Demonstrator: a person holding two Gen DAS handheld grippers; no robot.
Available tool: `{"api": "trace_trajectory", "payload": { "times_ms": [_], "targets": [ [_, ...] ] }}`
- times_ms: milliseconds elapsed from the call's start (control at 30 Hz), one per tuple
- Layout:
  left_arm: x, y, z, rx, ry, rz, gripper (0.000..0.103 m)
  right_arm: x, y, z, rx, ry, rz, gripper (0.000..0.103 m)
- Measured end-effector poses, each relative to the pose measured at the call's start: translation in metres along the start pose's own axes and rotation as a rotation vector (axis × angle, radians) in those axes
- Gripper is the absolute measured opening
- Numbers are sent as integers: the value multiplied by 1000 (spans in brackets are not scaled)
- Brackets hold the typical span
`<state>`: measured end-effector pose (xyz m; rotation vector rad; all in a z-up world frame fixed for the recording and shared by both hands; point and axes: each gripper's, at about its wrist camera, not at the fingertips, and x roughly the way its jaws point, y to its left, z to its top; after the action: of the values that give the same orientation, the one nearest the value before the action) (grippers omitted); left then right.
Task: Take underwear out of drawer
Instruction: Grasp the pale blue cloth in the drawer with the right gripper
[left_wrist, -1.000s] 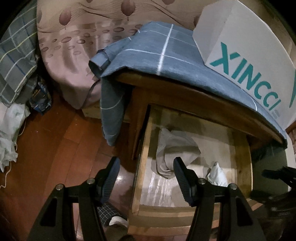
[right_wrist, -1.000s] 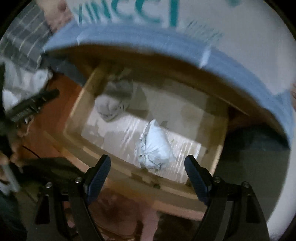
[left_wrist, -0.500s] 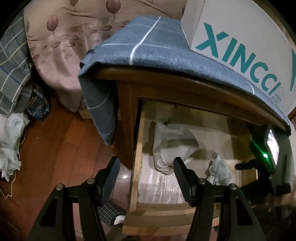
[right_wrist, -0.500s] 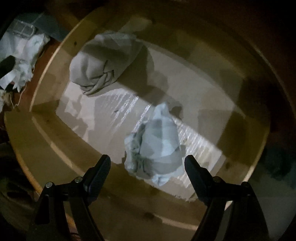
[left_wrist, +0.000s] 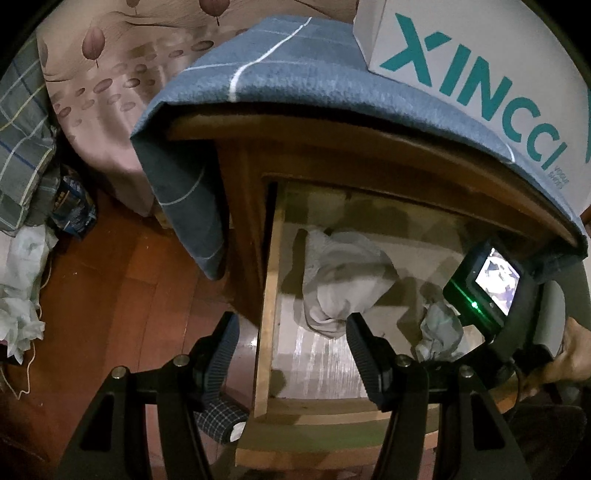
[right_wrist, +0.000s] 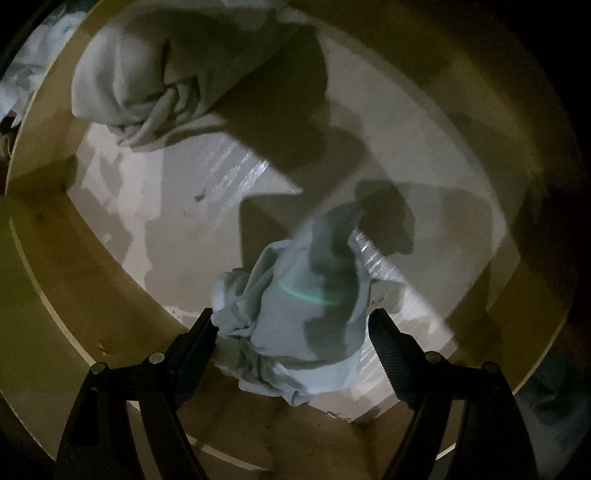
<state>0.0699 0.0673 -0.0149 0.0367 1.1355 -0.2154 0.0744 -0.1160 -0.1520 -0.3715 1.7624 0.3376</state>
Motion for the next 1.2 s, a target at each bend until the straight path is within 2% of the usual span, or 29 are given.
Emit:
{"api": "trace_trajectory", "payload": {
  "times_ms": [467, 933, 1067, 1200],
  "targets": [
    [9, -8, -1, 33, 27, 39, 62, 9, 13, 27, -34, 26, -30, 79],
    [16, -7, -2, 31, 49, 65, 62, 15, 4, 21, -28, 33, -24, 78],
    [18, -8, -2, 40, 55, 82, 62, 9, 1, 16, -30, 19, -33, 60],
    [20, -9, -2, 39, 59, 93, 62, 6, -6, 7, 13, 2, -30, 58]
  ]
}}
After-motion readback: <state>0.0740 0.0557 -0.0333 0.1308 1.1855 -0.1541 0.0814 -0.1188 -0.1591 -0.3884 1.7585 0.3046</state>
